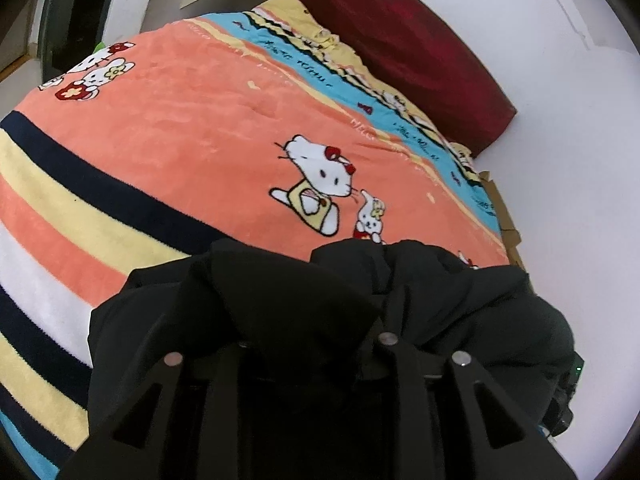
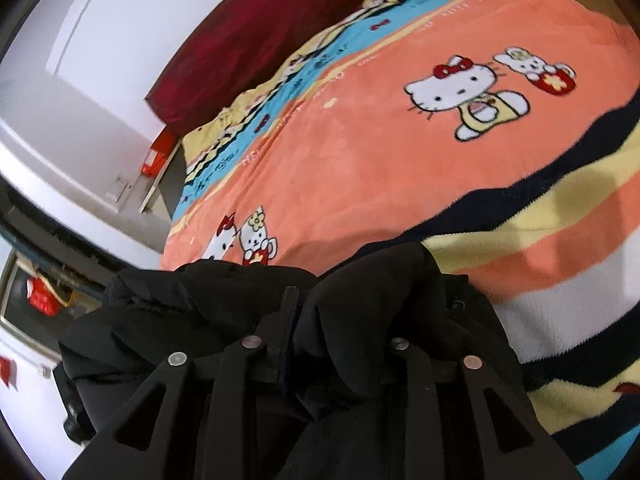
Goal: Fold large clothes
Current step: 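Lay the folded end down and open both grippers, then press the folded jacket bundle flat with both grippers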
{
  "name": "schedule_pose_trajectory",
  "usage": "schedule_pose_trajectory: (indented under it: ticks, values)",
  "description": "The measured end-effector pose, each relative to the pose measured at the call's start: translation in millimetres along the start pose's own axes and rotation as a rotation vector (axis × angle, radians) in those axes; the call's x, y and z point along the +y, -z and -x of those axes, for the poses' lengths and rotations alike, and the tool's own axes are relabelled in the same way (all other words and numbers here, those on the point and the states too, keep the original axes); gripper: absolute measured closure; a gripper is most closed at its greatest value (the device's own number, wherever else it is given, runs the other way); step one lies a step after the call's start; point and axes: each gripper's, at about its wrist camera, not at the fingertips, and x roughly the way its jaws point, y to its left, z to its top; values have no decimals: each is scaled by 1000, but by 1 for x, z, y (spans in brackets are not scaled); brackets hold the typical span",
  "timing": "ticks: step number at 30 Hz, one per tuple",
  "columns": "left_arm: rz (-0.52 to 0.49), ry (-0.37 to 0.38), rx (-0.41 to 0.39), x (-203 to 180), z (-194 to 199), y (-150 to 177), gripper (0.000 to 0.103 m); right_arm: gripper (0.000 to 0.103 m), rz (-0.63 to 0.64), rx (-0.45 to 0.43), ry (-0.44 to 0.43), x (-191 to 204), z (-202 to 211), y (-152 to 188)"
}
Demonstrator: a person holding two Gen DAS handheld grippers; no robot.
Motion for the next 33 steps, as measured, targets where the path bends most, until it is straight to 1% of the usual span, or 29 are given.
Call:
schedule_pose_trajectory:
  ticks: [3,5,6,7,9,10,13,14,17,19,22,24,27,30,33]
  values:
    - [29,31,-2,6,8,0,74,73,10,5,-8,-2,5,2]
    - [36,37,-14,6,18,-3,70,65,-8,-10,-28,-3,13,2]
    - [35,40,-24,4,25,-6,66,49,-11,-18,-29,-3,16,0]
    - [33,48,-34,1,32,-7,64,37,-13,-30,-23,-2,20,-1]
    - [32,75,-56,-3,48,-12,54,35,-19,-57,-38,-1,33,-4]
    - [31,77,-63,-4,54,-13,53,34,-19,-74,-48,-1,41,-5]
    - [-8,21,-108,-12,79,-19,52,34,8,-113,-31,5,64,-6]
    - [-31,-9,-131,-15,90,-20,52,34,21,-123,-24,7,70,-5]
    - [-78,-75,-180,-21,118,-21,51,34,93,-158,-4,25,96,0]
    - [-108,-115,-208,-26,136,-18,51,34,145,-171,0,38,108,6]
    - [-160,-139,-221,-36,149,0,51,34,238,-186,13,62,119,19]
    - [-195,-151,-214,-44,148,14,51,31,286,-189,18,74,120,30]
    - [-269,-174,-189,-61,137,39,51,29,363,-185,29,96,113,50]
    - [-357,-179,-175,-85,117,58,51,29,449,-182,41,118,97,66]
    - [-437,-172,-161,-109,96,72,51,29,508,-170,40,135,80,76]
